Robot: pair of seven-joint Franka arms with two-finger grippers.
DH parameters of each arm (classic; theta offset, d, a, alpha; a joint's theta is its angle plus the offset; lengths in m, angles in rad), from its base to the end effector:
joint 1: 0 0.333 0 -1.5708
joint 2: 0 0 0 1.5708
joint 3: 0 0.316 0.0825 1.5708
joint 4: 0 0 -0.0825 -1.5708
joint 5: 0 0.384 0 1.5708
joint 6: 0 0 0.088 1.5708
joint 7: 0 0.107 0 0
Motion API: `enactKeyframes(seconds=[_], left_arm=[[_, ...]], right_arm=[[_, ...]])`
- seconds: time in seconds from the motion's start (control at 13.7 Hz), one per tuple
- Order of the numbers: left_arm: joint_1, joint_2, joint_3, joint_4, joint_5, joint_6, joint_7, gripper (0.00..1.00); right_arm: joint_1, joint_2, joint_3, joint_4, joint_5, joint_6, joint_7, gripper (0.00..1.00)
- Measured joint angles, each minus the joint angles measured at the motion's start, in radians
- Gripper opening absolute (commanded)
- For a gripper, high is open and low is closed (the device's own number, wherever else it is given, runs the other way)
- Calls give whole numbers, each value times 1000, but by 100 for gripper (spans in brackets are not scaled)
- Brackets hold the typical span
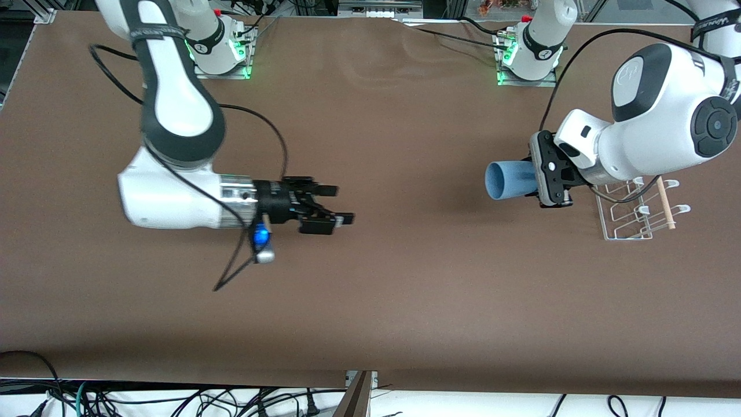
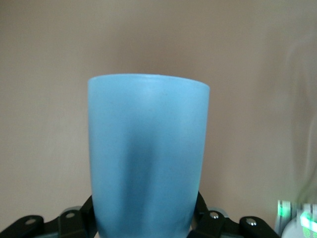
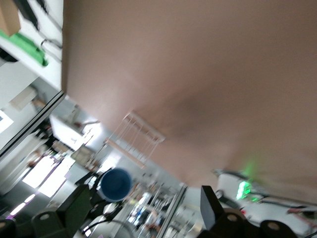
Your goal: Transfer cup to left arm and place on rack
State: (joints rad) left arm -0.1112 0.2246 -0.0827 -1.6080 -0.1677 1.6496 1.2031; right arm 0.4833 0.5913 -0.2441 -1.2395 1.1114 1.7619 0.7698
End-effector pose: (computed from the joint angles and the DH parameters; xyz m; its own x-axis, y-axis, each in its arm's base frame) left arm 0.5965 -0.1300 0.4838 0.2122 -0.9719 0.1018 -0.9545 -0.1838 0.2348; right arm 0.6730 0.2946 0.4632 0.6697 -0.3527 -0.6536 -0.7278 -0.4870 -0.4829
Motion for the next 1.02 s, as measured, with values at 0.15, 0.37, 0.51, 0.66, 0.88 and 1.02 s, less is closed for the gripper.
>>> enactKeyframes(seconds=[0.15, 0.37, 0.51, 0.66, 0.88, 1.02], left_arm=[[1, -4, 1, 36, 157, -62, 0, 7], [12, -3, 4, 56, 344, -150, -1, 8], [14, 12, 4, 55, 475, -198, -1, 9], [12, 43, 1, 53, 590, -221, -3, 12], [10, 119, 0, 49, 785, -244, -54, 10], [10, 178, 0, 47, 893, -256, -110, 6]], right_arm=[[-2, -32, -126, 0, -95, -92, -73, 99], [-14, -50, -294, -2, -142, -190, -161, 99], [-37, -51, -360, -3, -147, -253, -238, 99], [-65, -72, -366, -13, -216, -270, -294, 99], [-146, -181, -229, -77, -462, -243, -365, 99], [-280, -285, -12, -151, -673, -199, -376, 99]])
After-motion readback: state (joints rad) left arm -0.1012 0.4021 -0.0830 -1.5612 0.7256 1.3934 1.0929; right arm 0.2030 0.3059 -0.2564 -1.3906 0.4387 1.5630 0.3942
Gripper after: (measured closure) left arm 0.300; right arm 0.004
